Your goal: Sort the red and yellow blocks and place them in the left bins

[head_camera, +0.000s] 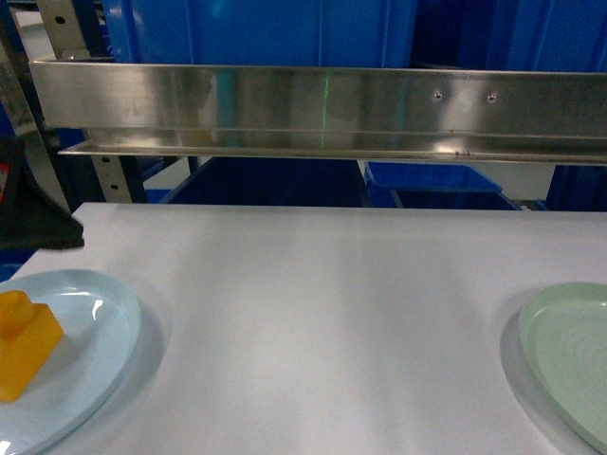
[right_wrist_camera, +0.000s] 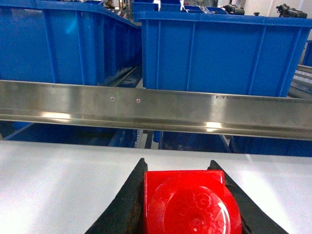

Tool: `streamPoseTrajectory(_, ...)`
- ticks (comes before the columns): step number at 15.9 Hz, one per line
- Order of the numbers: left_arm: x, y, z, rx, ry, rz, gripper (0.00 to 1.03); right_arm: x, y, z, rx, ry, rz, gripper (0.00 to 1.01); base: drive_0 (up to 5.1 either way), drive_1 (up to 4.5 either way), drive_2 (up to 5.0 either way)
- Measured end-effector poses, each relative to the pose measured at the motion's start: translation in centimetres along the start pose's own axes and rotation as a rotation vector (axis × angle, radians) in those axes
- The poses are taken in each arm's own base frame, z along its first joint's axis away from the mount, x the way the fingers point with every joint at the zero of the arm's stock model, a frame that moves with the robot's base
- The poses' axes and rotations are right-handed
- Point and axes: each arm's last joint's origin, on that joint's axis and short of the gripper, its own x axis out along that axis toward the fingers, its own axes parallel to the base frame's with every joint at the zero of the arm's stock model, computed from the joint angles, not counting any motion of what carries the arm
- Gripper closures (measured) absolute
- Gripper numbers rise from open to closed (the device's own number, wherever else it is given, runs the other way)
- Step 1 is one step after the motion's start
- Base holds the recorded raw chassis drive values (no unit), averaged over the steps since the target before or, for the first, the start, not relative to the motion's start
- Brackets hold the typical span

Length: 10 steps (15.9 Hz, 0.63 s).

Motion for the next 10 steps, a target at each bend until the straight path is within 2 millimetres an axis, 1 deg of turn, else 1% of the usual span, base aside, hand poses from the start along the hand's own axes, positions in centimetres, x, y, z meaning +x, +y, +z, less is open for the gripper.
streamPoseTrajectory(1,0.5,0.2,-1.0,0.012,0.025,0.026,0.05,0.0,0.0,0.0,0.000,0.002,0.000,0.73,0.0,0.00,0.0)
streamPoseTrajectory(4,0.9,1.0,-1.9,0.040,0.009,0.108,0.05,0.0,0.0,0.0,0.000,0.001,0.000,0.73,0.0,0.00,0.0)
streamPoseTrajectory(8,1.8,1.0,-5.4,0.015,0.107,0.157,0.05,0.0,0.0,0.0,0.000,0.001,0.000,0.73,0.0,0.00,0.0)
streamPoseTrajectory(10,1.3,0.8,-6.1,0.020,0.108,0.157,0.05,0.0,0.0,0.0,0.000,0.002,0.000,0.73,0.0,0.00,0.0)
